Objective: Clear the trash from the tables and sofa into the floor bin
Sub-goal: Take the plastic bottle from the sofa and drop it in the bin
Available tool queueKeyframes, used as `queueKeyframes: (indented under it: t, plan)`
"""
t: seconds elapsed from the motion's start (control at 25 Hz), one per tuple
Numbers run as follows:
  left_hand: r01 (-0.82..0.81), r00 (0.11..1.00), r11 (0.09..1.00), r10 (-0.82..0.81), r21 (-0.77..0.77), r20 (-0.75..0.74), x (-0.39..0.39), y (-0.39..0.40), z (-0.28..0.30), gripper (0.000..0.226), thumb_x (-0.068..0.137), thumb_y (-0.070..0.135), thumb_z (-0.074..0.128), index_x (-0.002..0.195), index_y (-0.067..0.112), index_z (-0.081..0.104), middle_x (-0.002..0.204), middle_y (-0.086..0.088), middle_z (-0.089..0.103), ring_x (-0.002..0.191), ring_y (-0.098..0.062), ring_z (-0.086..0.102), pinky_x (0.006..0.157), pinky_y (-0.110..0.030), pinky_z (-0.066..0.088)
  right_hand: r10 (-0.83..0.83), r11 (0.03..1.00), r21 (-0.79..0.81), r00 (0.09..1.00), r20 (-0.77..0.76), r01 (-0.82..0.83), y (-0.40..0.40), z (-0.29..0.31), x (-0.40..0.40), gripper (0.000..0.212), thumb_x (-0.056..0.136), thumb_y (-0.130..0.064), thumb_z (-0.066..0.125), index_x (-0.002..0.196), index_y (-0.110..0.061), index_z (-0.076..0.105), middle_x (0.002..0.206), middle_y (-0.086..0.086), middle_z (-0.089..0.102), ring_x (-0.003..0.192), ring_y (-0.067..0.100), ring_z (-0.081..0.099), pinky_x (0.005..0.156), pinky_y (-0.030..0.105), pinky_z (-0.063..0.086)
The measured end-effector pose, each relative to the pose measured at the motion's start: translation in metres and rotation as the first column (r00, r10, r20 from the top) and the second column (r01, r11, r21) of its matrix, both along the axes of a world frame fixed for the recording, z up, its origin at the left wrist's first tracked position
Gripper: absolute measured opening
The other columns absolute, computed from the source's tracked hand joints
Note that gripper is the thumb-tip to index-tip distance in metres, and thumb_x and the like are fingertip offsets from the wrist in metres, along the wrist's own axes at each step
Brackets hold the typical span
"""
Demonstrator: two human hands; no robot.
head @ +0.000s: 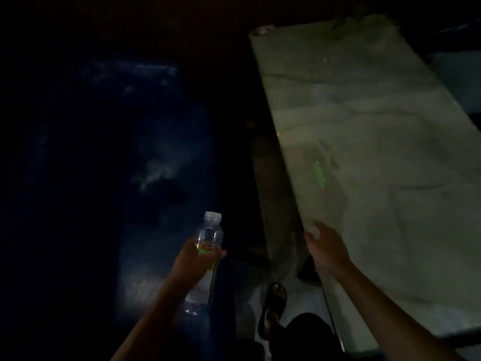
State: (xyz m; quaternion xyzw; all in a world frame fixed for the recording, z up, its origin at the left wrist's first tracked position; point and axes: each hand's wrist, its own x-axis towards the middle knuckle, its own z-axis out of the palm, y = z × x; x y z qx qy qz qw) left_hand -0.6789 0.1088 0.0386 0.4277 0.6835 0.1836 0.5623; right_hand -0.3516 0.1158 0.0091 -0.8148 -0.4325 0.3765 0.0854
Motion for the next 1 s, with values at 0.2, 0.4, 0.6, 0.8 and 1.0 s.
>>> queueKeyframes:
  t: [0.2,0.4,0.6,0.8,1.0]
  plan:
    - [0.241,0.969,0.969,-0.239,0.045,-0.058,0.085,0.064,0.006,0.026,0.075,0.015,0.082,0.085,0.003,0.062,0.071,-0.004,0.063,0.068,-0.018,0.062,0.070,-0.041,0.053,0.058,0.942,-0.327,0.997,-0.049,-0.071,-0.008,-0.031,0.061,0.072,0.099,-0.050,0.043,0.155,-0.012,0.018,0.161,0.023,0.014,0.147,0.038,0.022,0.118,0.040,0.026]
    - [0.333,0.943,0.941,-0.331,0.060,-0.037,0.116,0.114,0.007,0.027,0.073,0.005,0.083,0.068,0.013,0.057,0.057,0.004,0.055,0.053,-0.007,0.053,0.051,-0.021,0.044,-0.002,0.918,-0.395,0.994,-0.106,-0.041,0.002,-0.039,0.056,0.073,0.096,-0.054,0.044,0.153,-0.016,0.022,0.157,0.023,0.020,0.145,0.041,0.020,0.117,0.045,0.026]
    - [0.358,0.931,0.934,-0.357,-0.004,-0.079,0.124,0.176,-0.009,0.026,0.072,0.014,0.086,0.074,0.016,0.060,0.065,0.006,0.062,0.062,-0.011,0.059,0.058,-0.022,0.046,-0.252,0.888,-0.407,0.967,-0.043,0.213,0.015,-0.040,0.043,0.071,0.090,-0.055,0.051,0.148,-0.018,0.031,0.152,0.020,0.030,0.136,0.039,0.038,0.108,0.045,0.040]
    - [0.384,0.921,0.923,-0.385,-0.020,-0.063,0.116,0.280,-0.019,0.041,0.067,0.033,0.086,0.094,0.018,0.059,0.087,0.002,0.067,0.080,-0.017,0.066,0.069,-0.030,0.051,-0.341,0.875,-0.326,0.934,0.111,0.358,0.098,-0.040,0.033,0.074,0.087,-0.057,0.052,0.143,-0.013,0.032,0.138,0.018,0.039,0.127,0.038,0.041,0.101,0.043,0.040]
    - [0.357,0.933,0.934,-0.356,0.022,-0.063,0.085,0.377,0.001,0.035,0.067,0.033,0.087,0.088,0.016,0.064,0.078,-0.001,0.071,0.072,-0.015,0.068,0.072,-0.038,0.054,-0.300,0.911,-0.265,0.949,0.099,0.316,0.211,-0.026,0.026,0.071,0.092,-0.049,0.046,0.152,-0.018,0.024,0.151,0.017,0.033,0.136,0.036,0.033,0.109,0.045,0.035]
